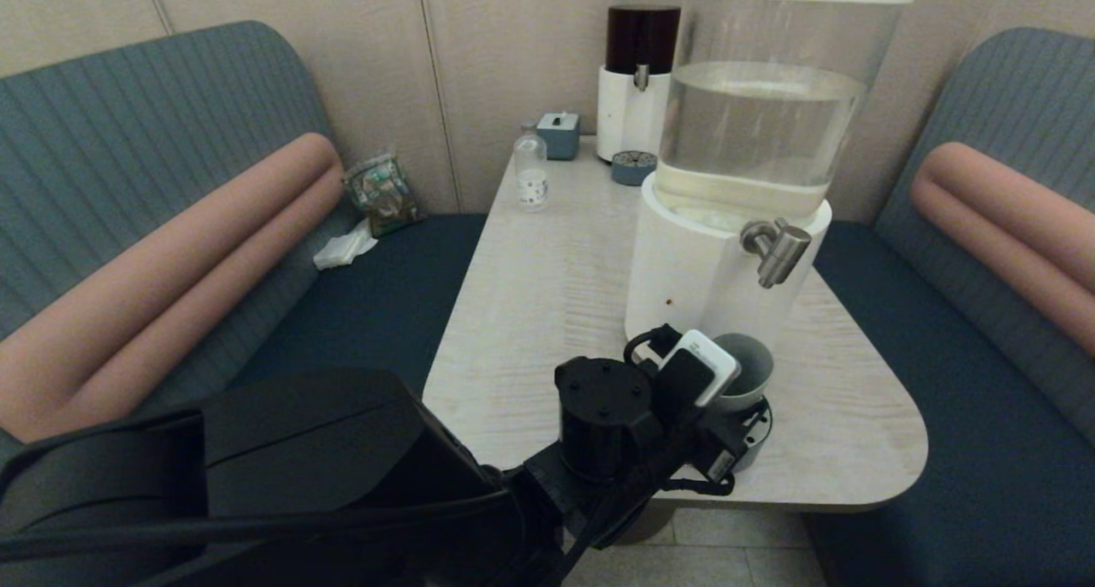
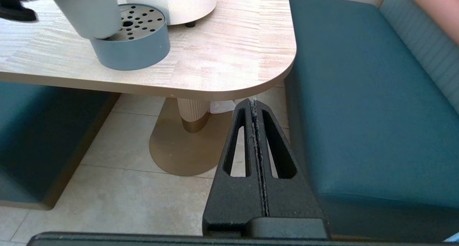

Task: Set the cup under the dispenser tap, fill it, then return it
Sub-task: Place it under the water dispenser

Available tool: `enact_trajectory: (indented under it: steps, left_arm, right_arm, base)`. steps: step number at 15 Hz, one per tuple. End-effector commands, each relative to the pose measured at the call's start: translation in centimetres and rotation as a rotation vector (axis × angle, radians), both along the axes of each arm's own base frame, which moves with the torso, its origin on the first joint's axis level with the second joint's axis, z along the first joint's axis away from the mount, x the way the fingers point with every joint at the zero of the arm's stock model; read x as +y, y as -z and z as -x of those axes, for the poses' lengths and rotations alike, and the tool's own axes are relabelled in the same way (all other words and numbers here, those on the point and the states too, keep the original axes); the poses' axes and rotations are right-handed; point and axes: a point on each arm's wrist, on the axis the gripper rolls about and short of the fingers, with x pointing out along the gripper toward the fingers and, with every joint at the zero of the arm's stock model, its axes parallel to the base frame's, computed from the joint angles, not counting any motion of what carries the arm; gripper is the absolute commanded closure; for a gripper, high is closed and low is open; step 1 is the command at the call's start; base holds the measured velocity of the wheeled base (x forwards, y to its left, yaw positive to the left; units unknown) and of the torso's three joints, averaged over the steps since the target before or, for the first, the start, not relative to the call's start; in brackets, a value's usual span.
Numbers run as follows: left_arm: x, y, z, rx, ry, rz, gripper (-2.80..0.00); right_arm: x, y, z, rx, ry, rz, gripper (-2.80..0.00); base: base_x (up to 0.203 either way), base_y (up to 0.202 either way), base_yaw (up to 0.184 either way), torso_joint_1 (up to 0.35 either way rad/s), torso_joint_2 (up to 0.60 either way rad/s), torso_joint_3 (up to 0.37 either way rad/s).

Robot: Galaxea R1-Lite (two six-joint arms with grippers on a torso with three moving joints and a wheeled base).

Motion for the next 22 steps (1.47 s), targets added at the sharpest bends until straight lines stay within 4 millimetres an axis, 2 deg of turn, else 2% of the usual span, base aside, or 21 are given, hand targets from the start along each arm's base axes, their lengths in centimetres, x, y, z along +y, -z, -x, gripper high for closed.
enact_trajectory:
  steps: [1, 10, 16, 22]
  left_arm:
    - [-0.5, 0.4, -0.4, -0.017, -0.003, -0.001, 0.00]
    - [-1.4, -0.1, -1.3, -0.034, -0.038, 0.017, 0.00]
    - [-1.7, 0.8, -2.0, -0.024, -0.050, 0.001, 0.00]
    - [-2.3, 0.3, -2.8, -0.027, -0.055, 0.003, 0.00]
  right_arm:
    - [0.0, 0.0, 0.0, -0.001, 0.001, 0.001, 0.00]
    - [0.0, 0.0, 0.0, 0.001, 0.000, 0.001, 0.00]
    - [0.0, 0.0, 0.0, 0.000, 0.000, 0.001, 0.00]
    - [0.0, 0.0, 0.0, 0.001, 0.000, 0.001, 0.00]
  base:
    - [0.000, 0.000, 0.000, 0.000, 0.00, 0.000]
    - [0.000, 0.000, 0.000, 0.000, 0.00, 0.000]
    - [0.000, 0.000, 0.000, 0.000, 0.00, 0.000]
    - [0.000, 0.000, 0.000, 0.000, 0.00, 0.000]
